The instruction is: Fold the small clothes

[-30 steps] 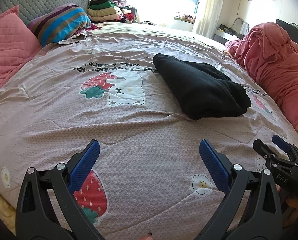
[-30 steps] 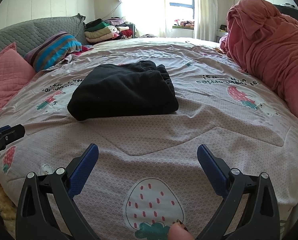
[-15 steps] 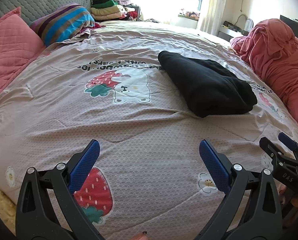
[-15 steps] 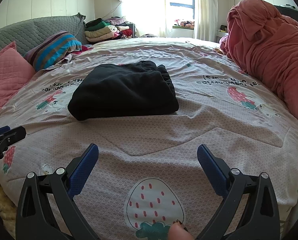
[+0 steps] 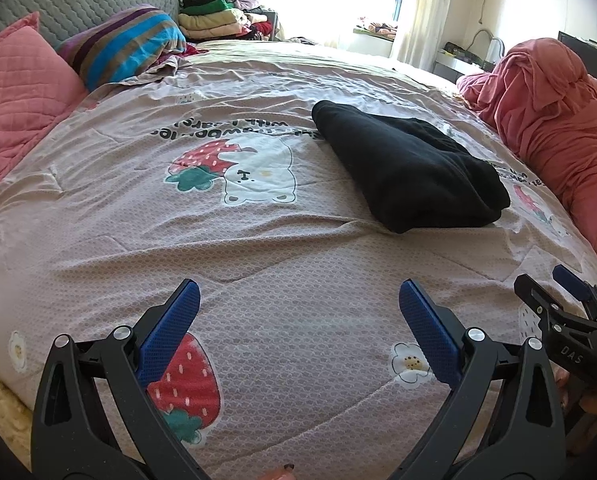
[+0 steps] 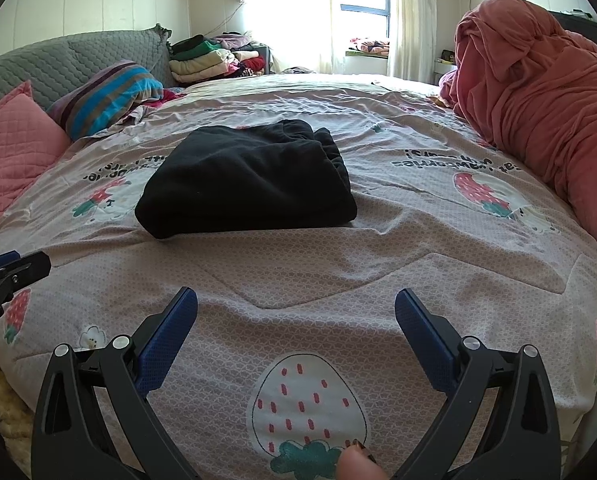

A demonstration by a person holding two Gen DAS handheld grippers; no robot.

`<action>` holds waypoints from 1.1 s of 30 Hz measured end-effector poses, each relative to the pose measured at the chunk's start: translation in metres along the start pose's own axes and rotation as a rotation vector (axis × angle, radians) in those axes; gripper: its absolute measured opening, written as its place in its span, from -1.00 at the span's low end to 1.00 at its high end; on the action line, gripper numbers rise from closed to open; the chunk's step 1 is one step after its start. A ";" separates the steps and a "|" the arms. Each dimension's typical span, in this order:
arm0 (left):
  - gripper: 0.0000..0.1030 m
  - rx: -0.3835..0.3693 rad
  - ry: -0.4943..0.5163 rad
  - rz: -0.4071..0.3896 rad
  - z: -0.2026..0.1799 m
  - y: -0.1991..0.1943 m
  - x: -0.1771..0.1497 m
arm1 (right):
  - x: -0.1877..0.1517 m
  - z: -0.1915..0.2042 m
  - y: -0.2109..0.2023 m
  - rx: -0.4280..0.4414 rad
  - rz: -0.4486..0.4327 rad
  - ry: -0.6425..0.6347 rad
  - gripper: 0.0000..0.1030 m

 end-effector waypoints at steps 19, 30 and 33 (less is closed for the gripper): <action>0.82 -0.023 -0.006 0.004 0.001 0.000 -0.003 | -0.001 -0.005 0.003 -0.012 0.029 0.014 0.91; 0.82 0.002 -0.138 0.054 0.046 0.000 0.002 | -0.004 -0.094 -0.017 -0.264 0.055 0.258 0.91; 0.82 0.047 -0.216 0.065 0.097 -0.002 0.016 | -0.015 -0.164 -0.036 -0.381 0.064 0.446 0.91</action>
Point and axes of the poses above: each gripper's, at about its wrist camera, not at the fingertips, and y roughly the way its jaws point, z to its left, x to its top, the point moved 5 cm from there along y, roughly the way its jaws point, and after that the axes turned 10 degrees about z, right-handed, at the moved point
